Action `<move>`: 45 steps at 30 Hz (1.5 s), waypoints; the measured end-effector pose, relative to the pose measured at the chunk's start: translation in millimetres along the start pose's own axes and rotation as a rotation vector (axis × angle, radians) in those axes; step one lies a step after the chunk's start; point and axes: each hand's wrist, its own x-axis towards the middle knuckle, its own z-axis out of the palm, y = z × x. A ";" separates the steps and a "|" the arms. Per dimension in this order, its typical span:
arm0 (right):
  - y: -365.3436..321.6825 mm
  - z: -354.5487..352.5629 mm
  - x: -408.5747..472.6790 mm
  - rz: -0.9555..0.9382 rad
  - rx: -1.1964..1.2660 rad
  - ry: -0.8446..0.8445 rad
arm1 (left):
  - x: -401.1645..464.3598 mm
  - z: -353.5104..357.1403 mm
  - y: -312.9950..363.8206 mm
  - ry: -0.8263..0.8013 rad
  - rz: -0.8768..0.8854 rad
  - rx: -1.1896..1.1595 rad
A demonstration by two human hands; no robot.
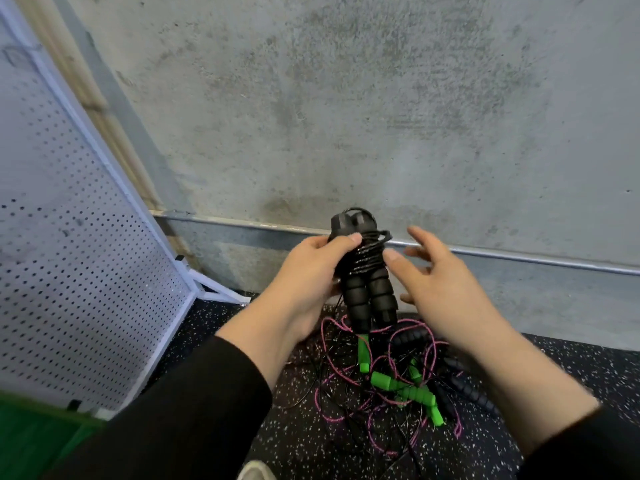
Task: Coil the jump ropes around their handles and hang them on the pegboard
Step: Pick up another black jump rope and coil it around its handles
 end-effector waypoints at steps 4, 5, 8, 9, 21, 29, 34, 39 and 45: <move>-3.3 25.3 2.3 0.046 0.130 -0.110 | 0.4 -24.7 3.1 0.019 -0.014 0.061; -5.6 35.1 1.5 0.069 0.187 -0.120 | -0.4 -32.2 3.0 0.033 -0.014 0.086; -12.8 62.6 -1.0 0.132 0.279 -0.132 | -2.7 -58.8 4.6 0.057 -0.028 0.177; -12.4 71.2 0.1 0.145 0.282 -0.131 | -2.9 -69.1 5.4 0.062 -0.043 0.204; 26.3 194.6 -3.1 0.491 0.592 -0.324 | 14.7 -185.3 -49.4 0.083 -0.280 0.120; 113.3 263.8 -7.9 0.773 0.574 -0.424 | 30.3 -231.4 -169.6 0.175 -0.431 0.072; 171.8 306.4 -21.5 0.921 0.542 -0.404 | 28.9 -248.2 -256.2 0.332 -0.532 0.025; 219.7 333.2 -31.0 1.034 0.515 -0.417 | 25.5 -270.1 -308.6 0.270 -0.618 0.177; 245.4 353.3 -33.0 1.104 0.533 -0.436 | 29.7 -275.9 -331.5 0.270 -0.721 0.339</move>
